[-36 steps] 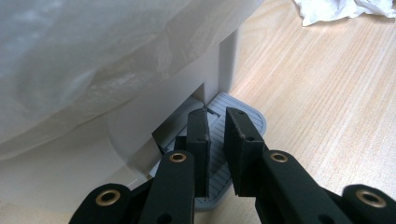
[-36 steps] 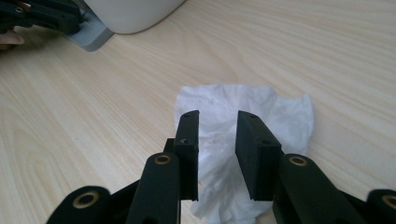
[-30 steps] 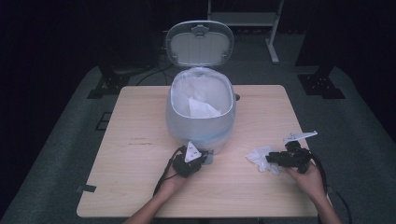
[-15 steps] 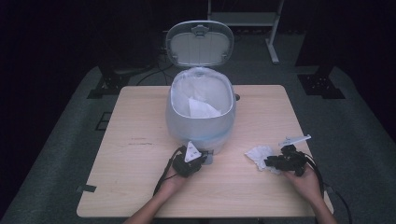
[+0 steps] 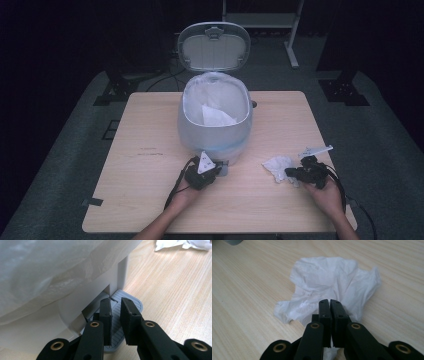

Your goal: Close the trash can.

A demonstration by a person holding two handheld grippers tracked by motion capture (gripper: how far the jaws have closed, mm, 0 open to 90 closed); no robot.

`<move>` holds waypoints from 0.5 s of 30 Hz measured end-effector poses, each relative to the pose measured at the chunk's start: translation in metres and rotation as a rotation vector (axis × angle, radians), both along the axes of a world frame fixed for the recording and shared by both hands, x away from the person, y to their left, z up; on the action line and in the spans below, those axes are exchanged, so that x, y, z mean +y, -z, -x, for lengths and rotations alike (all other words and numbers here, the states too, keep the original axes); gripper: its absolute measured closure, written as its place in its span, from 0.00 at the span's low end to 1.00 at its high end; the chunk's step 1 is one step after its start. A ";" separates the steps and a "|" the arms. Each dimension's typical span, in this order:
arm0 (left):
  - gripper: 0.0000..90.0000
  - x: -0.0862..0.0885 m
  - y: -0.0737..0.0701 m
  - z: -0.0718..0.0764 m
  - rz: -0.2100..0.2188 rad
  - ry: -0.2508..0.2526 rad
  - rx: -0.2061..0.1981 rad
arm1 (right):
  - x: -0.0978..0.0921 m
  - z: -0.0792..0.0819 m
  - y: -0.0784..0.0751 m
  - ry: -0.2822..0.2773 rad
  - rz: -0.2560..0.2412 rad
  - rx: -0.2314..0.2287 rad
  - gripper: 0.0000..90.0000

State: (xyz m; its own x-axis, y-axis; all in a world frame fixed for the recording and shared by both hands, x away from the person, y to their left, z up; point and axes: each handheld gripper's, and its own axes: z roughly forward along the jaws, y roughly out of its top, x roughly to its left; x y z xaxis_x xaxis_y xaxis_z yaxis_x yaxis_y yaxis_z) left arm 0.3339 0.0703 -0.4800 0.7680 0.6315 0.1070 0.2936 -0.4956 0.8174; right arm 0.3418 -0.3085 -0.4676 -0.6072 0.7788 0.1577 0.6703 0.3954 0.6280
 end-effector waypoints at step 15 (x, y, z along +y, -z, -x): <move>0.88 0.000 0.000 0.000 0.000 0.001 -0.001 | 0.008 0.003 -0.040 -0.045 -0.063 -0.048 0.97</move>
